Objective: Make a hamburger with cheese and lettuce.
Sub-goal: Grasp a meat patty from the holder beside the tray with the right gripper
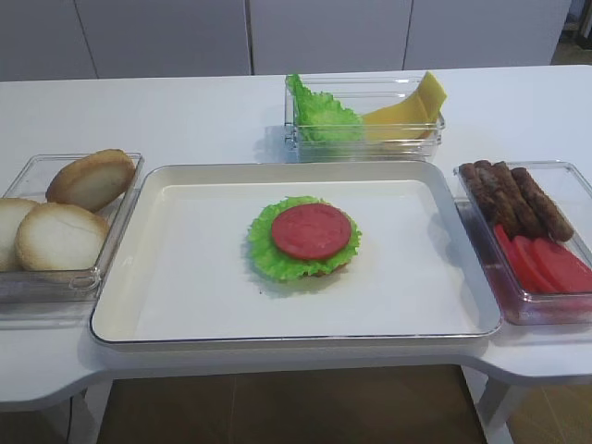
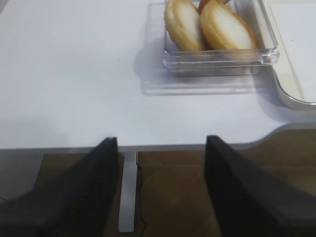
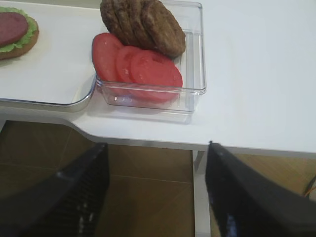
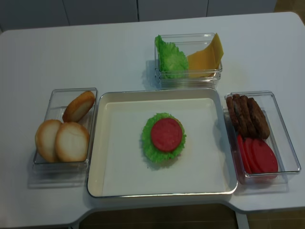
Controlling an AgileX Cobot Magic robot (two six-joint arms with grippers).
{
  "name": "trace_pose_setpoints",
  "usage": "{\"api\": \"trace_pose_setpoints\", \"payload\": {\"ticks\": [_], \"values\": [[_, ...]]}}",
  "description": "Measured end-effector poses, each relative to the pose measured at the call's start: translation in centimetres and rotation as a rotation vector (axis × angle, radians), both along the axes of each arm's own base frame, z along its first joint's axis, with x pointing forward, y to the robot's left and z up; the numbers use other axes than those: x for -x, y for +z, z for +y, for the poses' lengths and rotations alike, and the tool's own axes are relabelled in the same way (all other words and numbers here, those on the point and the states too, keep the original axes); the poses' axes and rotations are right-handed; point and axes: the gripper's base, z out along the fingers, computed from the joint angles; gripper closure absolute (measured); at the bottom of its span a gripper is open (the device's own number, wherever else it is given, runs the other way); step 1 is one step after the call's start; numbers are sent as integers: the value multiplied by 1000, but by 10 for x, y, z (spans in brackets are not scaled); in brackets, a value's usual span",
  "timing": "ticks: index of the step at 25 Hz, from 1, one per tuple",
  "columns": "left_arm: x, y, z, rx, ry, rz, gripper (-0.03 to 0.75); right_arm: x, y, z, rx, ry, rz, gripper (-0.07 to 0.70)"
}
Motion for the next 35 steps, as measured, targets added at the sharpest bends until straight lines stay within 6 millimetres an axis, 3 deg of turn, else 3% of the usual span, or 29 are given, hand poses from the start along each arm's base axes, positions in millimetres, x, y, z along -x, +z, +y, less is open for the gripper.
{"api": "trace_pose_setpoints", "payload": {"ticks": [35], "values": [[0,0,0,0,0,0,300,0,0,0,0,0,0,151]]}}
